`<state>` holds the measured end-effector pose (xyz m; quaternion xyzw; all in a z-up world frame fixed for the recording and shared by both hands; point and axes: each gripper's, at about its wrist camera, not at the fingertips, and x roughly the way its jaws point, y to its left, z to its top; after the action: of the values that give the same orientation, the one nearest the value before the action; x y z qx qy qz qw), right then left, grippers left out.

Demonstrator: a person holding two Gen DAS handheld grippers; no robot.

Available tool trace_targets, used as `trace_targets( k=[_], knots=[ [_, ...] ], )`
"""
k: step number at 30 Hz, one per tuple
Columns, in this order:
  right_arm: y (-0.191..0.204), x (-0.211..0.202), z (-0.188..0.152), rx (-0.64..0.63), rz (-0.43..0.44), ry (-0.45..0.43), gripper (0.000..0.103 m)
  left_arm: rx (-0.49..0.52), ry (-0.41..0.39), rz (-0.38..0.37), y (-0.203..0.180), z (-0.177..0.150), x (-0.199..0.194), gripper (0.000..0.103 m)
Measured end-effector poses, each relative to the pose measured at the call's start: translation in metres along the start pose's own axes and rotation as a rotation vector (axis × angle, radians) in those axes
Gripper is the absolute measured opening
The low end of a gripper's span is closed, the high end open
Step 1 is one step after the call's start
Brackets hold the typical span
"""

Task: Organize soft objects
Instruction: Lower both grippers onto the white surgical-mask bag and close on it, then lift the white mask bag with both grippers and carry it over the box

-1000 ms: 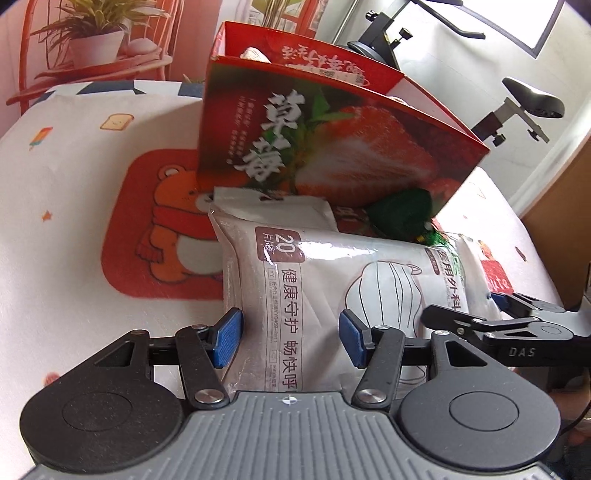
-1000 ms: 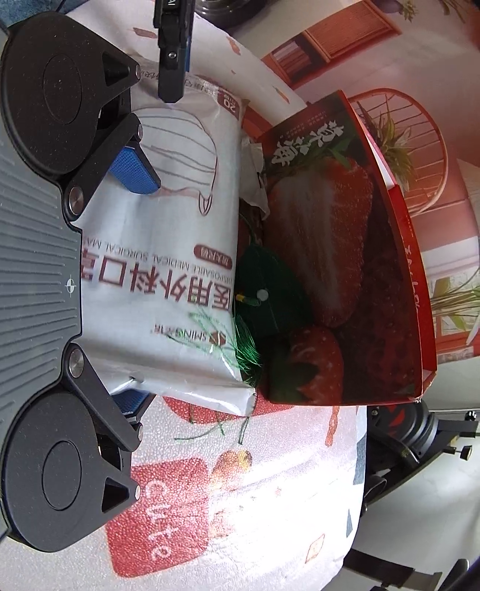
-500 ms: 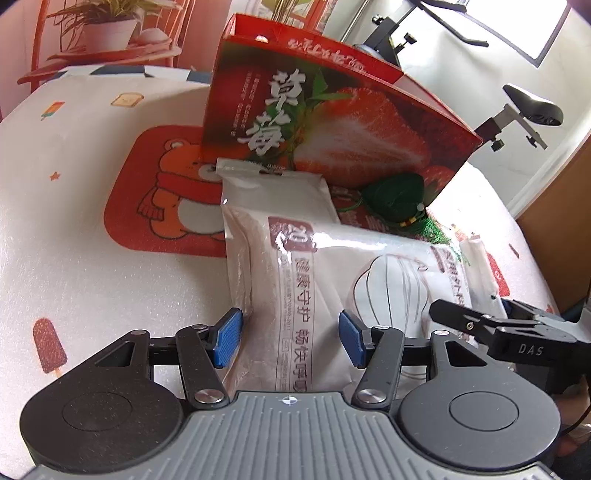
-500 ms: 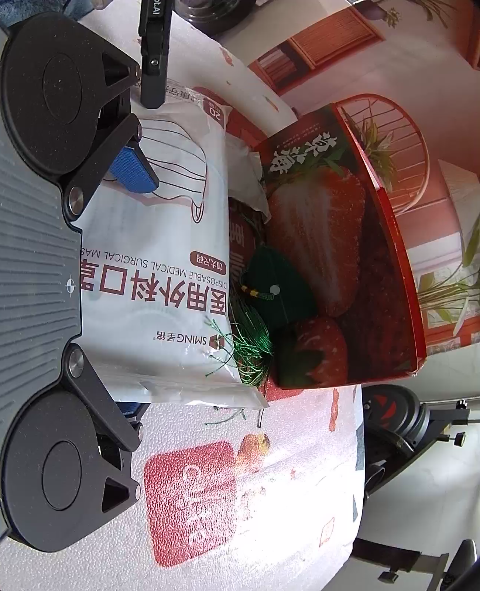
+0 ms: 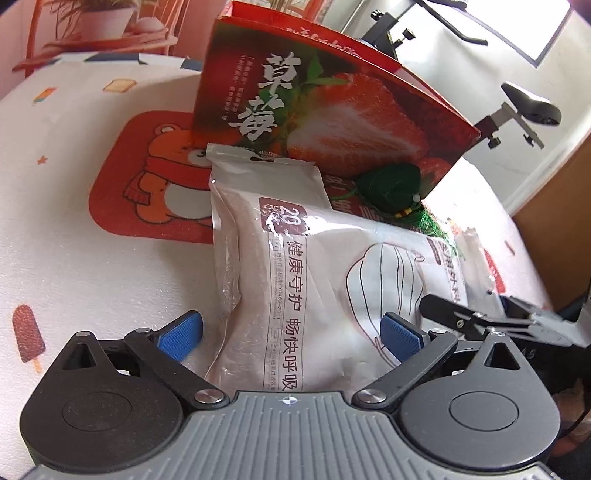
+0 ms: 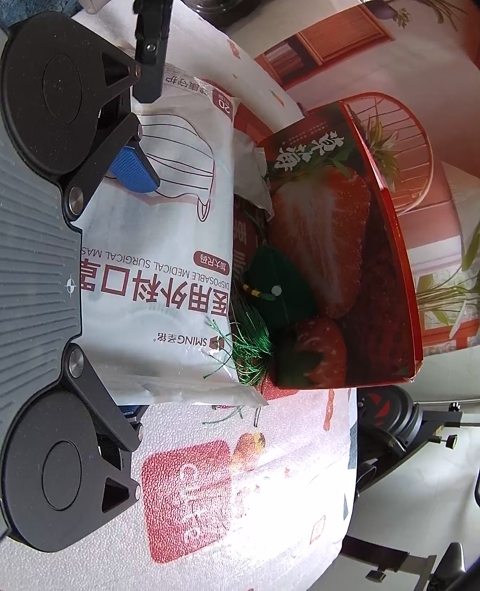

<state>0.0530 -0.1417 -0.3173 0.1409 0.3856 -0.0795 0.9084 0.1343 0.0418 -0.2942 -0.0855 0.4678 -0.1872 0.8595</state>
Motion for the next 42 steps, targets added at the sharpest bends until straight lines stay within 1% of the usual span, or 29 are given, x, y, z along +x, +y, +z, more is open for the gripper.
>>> trace_targets(
  k=[3, 7, 11, 17, 20, 24, 28, 31, 32, 34, 35, 37, 39, 40, 41, 42],
  knots=[
    [0.000, 0.000, 0.000, -0.002, 0.000, 0.001, 0.103, 0.019, 0.003, 0.010, -0.002, 0.000, 0.001, 0.103],
    [0.001, 0.001, 0.000, -0.015, -0.003, 0.008, 0.103, -0.016, -0.002, 0.001, 0.001, 0.002, 0.001, 0.103],
    [0.001, 0.001, -0.001, -0.028, -0.001, 0.010, 0.103, -0.038, 0.010, 0.007, 0.002, 0.006, 0.003, 0.103],
    [0.002, 0.001, 0.001, -0.037, -0.003, 0.020, 0.103, 0.037, 0.019, 0.053, -0.009, 0.005, 0.009, 0.103],
    [0.002, 0.003, 0.004, -0.045, 0.002, 0.043, 0.103, 0.060, 0.023, 0.072, -0.012, 0.007, 0.012, 0.103],
    [0.000, 0.004, 0.010, -0.061, 0.022, 0.089, 0.103, 0.087, 0.021, 0.076, -0.011, 0.011, 0.016, 0.103],
    [-0.009, 0.004, 0.017, -0.034, 0.041, 0.109, 0.103, 0.079, 0.059, 0.055, -0.007, 0.020, 0.019, 0.103],
    [-0.018, 0.005, 0.023, 0.005, 0.035, 0.119, 0.103, 0.023, 0.076, 0.025, 0.003, 0.029, 0.019, 0.103],
    [-0.021, 0.006, 0.026, 0.014, 0.044, 0.125, 0.103, 0.008, 0.081, 0.023, 0.006, 0.031, 0.020, 0.103],
    [-0.025, 0.009, 0.031, 0.017, 0.060, 0.142, 0.103, 0.005, 0.090, 0.052, 0.008, 0.037, 0.021, 0.103],
    [-0.027, 0.010, 0.033, 0.015, 0.065, 0.148, 0.102, 0.008, 0.091, 0.055, 0.010, 0.039, 0.021, 0.101],
    [-0.031, 0.014, 0.038, 0.016, 0.072, 0.158, 0.103, 0.011, 0.085, 0.040, 0.012, 0.044, 0.019, 0.096],
    [-0.033, 0.018, 0.043, 0.020, 0.083, 0.167, 0.103, 0.025, 0.086, 0.030, 0.011, 0.048, 0.017, 0.088],
    [-0.034, 0.020, 0.046, 0.022, 0.089, 0.174, 0.103, 0.038, 0.086, 0.030, 0.009, 0.050, 0.016, 0.086],
    [-0.033, 0.022, 0.048, 0.022, 0.096, 0.184, 0.103, 0.054, 0.087, 0.032, 0.007, 0.051, 0.015, 0.082],
    [-0.032, 0.024, 0.050, 0.021, 0.108, 0.197, 0.102, 0.070, 0.089, 0.026, 0.004, 0.051, 0.015, 0.074]
  ],
)
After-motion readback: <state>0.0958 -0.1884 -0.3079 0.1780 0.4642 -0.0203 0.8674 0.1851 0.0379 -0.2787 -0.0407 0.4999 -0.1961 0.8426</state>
